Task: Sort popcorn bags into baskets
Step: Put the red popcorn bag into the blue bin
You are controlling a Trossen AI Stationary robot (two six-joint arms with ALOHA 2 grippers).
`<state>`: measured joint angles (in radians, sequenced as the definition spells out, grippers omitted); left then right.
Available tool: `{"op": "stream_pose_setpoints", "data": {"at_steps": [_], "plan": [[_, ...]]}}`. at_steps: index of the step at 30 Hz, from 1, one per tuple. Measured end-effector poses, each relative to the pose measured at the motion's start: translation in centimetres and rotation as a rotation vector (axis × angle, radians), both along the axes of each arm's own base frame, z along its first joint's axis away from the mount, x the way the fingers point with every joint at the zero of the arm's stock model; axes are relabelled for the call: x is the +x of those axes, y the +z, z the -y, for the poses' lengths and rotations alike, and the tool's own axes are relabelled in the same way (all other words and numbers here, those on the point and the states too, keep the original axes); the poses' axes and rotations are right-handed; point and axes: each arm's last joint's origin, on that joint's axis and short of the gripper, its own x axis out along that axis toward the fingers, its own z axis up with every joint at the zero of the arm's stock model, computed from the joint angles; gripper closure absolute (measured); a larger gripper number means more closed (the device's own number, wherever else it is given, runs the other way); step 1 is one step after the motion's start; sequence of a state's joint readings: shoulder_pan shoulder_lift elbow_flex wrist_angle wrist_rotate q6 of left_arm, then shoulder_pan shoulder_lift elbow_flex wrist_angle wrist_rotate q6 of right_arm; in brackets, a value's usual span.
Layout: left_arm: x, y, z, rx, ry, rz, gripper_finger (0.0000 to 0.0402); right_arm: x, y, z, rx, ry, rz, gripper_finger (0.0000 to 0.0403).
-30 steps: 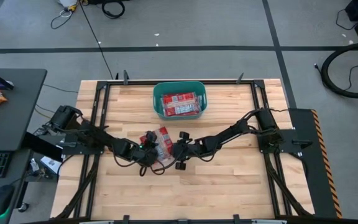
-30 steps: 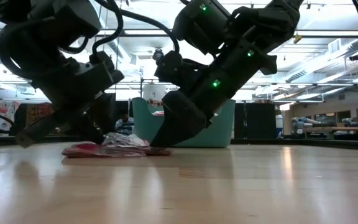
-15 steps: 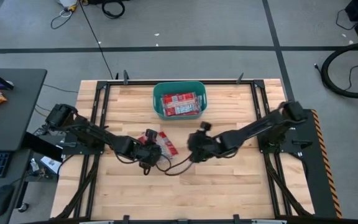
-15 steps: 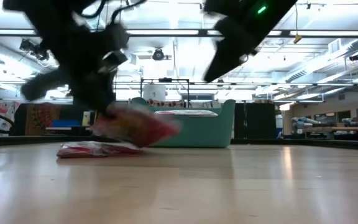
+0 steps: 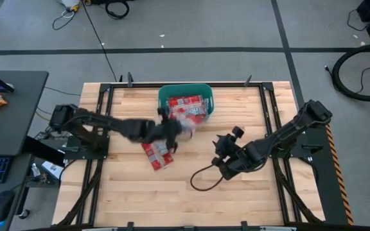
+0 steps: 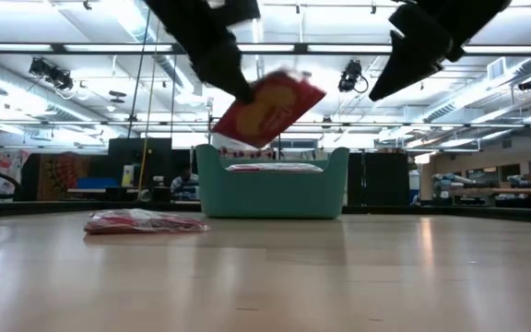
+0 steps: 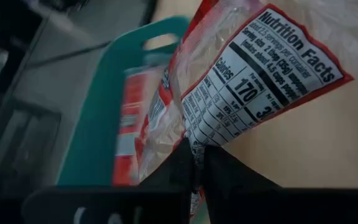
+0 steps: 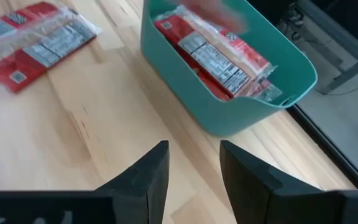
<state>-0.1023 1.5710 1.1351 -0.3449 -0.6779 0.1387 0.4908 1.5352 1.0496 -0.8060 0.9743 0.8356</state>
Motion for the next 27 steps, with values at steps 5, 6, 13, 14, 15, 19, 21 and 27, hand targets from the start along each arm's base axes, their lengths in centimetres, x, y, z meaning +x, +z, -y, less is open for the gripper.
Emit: {"op": "stream_pose_setpoints", "data": {"at_steps": [5,6,13,14,15,19,21,27], "plan": [[0.5,-0.7,-6.0,-0.045,0.136,0.008,0.0372,-0.2,-0.6,-0.1,-0.005,0.000,0.011,0.0255],[0.6,-1.0,-7.1,-0.052,0.160,0.005,0.0371,-0.2,-0.7,0.0,-0.011,-0.003,0.017,0.0255],[1.3,-2.7,-10.7,-0.142,0.141,0.017,0.0333,-0.1,-0.7,0.0,-0.038,-0.011,0.041,0.0255],[1.3,-2.7,-10.8,-0.141,0.145,0.013,0.0321,-0.1,-0.7,0.0,-0.038,-0.011,0.041,0.0255],[1.3,-2.6,-10.8,-0.143,0.141,0.024,0.0308,-0.2,-0.7,0.0,-0.038,-0.011,0.040,0.0255],[1.3,-1.8,-10.1,-0.163,0.082,0.052,0.0253,-0.1,-0.7,0.0,-0.038,-0.011,0.043,0.0255],[1.2,-0.7,-9.3,-0.179,0.008,0.063,0.0230,-0.1,-0.7,0.0,-0.036,-0.011,0.046,0.0255],[-0.1,0.3,-4.5,-0.373,-0.377,-0.081,0.0207,0.0,-0.6,-0.2,-0.028,-0.007,0.061,0.0255]]}}
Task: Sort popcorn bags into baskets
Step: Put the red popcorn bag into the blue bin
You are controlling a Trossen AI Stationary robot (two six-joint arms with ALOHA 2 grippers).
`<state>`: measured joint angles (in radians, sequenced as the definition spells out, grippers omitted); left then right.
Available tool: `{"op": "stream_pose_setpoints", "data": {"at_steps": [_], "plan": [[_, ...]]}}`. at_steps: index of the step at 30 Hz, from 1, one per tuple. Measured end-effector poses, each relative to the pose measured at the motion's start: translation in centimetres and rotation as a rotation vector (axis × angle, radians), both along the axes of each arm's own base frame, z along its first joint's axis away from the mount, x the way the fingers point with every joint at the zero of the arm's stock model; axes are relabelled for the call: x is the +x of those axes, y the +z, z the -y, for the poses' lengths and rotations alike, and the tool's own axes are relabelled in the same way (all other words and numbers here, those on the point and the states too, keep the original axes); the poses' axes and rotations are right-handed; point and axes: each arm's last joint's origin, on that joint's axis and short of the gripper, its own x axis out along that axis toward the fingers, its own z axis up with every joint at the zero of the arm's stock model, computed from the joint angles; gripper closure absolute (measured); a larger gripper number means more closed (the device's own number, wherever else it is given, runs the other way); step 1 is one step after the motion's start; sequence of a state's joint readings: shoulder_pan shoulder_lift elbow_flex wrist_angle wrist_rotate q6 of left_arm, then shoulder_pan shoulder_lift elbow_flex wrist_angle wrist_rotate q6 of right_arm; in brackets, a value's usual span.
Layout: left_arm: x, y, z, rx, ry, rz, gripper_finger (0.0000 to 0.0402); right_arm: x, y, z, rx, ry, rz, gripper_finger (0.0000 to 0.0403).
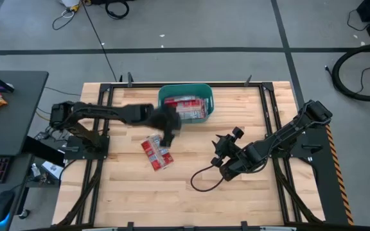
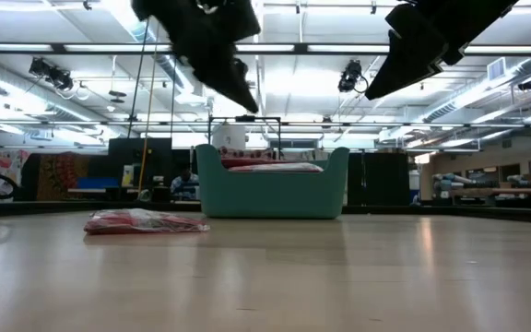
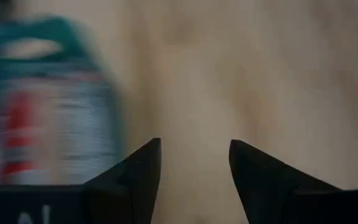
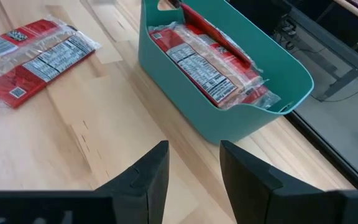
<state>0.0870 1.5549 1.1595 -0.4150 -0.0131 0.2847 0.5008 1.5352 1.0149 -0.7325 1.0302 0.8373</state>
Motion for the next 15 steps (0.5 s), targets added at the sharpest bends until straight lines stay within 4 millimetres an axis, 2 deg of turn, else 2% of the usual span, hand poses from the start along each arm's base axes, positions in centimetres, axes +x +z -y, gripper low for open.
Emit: {"op": "stream_pose_setpoints", "data": {"at_steps": [5,9,12,15], "plan": [[-2.2,-3.3,5.5,-0.020,-0.165,-0.245,0.0217,0.2,0.1,-0.2,0.016,0.002,0.025,0.0255],[-5.0,-6.6,9.1,0.069,-0.190,-0.395,0.0222,0.3,0.1,-0.5,0.024,0.016,0.041,0.0255],[-6.8,-8.4,11.0,0.200,-0.166,-0.437,0.0223,0.3,-0.2,-0.5,0.021,0.023,0.042,0.0255],[-8.4,-9.6,12.0,0.353,-0.160,-0.450,0.0223,0.2,-0.7,-0.4,0.026,0.024,0.052,0.0255]]}}
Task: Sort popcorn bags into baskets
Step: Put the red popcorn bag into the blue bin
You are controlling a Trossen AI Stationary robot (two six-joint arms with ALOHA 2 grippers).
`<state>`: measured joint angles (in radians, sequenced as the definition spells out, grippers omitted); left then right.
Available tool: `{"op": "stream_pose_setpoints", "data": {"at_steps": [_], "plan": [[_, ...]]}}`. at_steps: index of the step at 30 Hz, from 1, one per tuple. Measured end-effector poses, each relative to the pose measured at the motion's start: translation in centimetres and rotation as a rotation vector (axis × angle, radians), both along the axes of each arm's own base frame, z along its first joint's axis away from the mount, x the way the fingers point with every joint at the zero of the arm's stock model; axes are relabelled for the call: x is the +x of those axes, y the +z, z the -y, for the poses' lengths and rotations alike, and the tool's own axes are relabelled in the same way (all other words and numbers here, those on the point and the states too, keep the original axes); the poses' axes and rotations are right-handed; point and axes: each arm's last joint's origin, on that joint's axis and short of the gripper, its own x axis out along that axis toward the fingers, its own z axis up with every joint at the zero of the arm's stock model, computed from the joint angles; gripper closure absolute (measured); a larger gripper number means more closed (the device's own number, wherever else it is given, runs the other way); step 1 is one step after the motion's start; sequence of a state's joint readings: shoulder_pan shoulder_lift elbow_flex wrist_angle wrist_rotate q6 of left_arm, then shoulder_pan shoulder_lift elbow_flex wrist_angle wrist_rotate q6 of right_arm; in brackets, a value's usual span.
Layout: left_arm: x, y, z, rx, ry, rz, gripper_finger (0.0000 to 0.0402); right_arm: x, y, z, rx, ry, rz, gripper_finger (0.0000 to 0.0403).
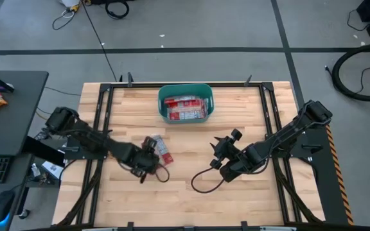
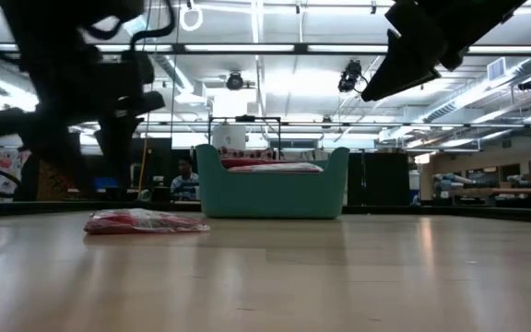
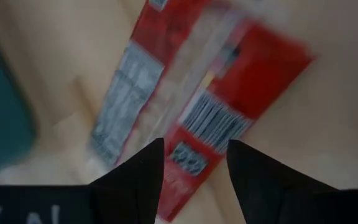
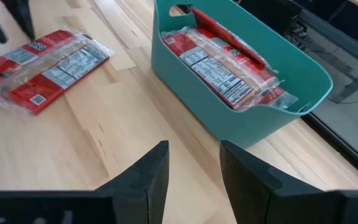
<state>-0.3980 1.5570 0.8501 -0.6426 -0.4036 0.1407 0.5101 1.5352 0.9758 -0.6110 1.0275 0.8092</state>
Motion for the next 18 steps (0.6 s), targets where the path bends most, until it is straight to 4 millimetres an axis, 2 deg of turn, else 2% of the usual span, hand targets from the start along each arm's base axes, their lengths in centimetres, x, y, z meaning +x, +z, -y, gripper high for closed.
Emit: {"op": "stream_pose_setpoints", "data": {"at_steps": [5,11,18], "plan": [[-1.4,-1.2,0.8,0.163,-0.038,0.039,0.0223,0.0,-0.6,0.2,0.014,-0.003,0.009,0.0255],[-2.4,-2.7,0.4,0.163,-0.083,0.006,0.0223,0.0,-0.6,0.2,0.016,-0.003,0.012,0.0255],[-2.4,-4.1,-0.4,0.137,-0.109,0.025,0.0235,0.1,-0.5,0.1,0.018,0.001,0.020,0.0255]]}}
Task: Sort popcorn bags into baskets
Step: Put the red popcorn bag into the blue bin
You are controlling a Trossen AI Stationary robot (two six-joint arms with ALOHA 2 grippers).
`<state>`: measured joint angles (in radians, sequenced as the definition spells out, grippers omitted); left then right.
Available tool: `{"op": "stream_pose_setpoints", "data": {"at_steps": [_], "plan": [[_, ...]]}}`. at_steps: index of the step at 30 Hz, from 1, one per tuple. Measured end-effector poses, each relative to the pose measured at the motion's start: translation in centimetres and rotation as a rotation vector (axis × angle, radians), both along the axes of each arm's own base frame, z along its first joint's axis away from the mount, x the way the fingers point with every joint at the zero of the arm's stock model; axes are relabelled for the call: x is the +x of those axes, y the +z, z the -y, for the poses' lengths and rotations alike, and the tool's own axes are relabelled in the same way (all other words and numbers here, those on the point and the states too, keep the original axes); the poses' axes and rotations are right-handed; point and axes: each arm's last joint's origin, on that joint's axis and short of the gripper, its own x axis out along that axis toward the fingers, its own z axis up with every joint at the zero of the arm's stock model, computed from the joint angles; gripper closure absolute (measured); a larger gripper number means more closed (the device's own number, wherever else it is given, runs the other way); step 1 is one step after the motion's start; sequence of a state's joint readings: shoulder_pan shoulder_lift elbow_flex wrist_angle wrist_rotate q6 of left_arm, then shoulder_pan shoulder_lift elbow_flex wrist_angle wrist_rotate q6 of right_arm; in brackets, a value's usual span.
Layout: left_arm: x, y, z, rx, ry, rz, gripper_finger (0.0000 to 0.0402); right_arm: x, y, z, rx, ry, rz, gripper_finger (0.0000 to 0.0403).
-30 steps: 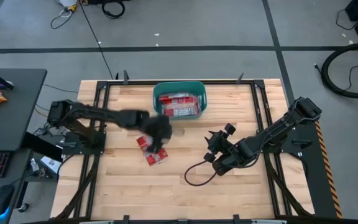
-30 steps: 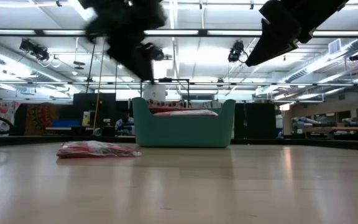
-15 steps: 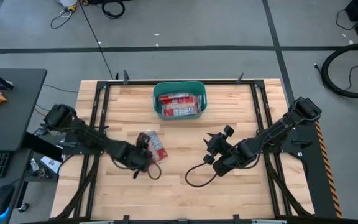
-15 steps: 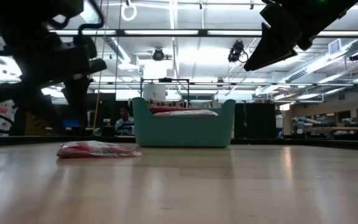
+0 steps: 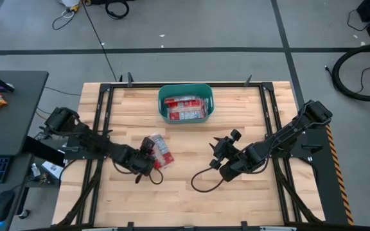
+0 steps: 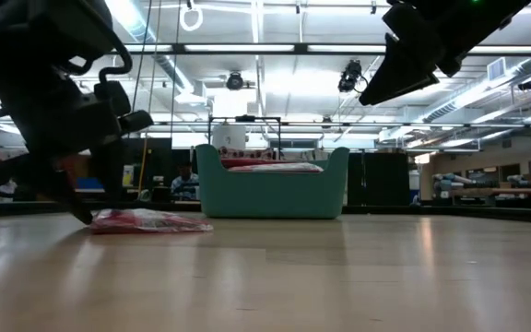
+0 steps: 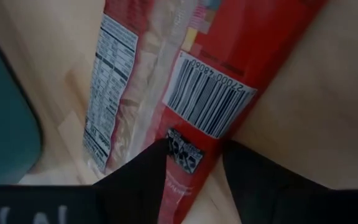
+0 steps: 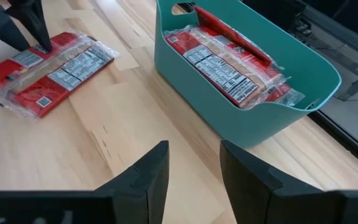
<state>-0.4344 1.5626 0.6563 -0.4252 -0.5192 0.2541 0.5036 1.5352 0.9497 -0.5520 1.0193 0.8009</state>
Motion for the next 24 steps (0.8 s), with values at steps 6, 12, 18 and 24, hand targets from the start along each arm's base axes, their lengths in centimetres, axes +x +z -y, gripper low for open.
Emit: {"op": "stream_pose_setpoints", "data": {"at_steps": [6,12,18,24], "plan": [[0.2,-0.3,-0.6,-0.018,0.036,-0.002,0.0320,0.0,0.0,0.0,-0.004,0.004,-0.003,0.0255],[1.0,0.7,-0.2,-0.068,0.084,0.019,0.0392,0.1,0.0,0.0,-0.007,0.008,-0.004,0.0255],[3.3,4.6,0.5,-0.084,0.102,0.062,0.0392,0.0,0.0,0.0,-0.008,0.009,-0.006,0.0255],[5.8,9.2,0.6,0.046,0.109,0.205,0.0395,-0.2,-0.1,-0.1,-0.003,0.021,-0.033,0.0255]]}}
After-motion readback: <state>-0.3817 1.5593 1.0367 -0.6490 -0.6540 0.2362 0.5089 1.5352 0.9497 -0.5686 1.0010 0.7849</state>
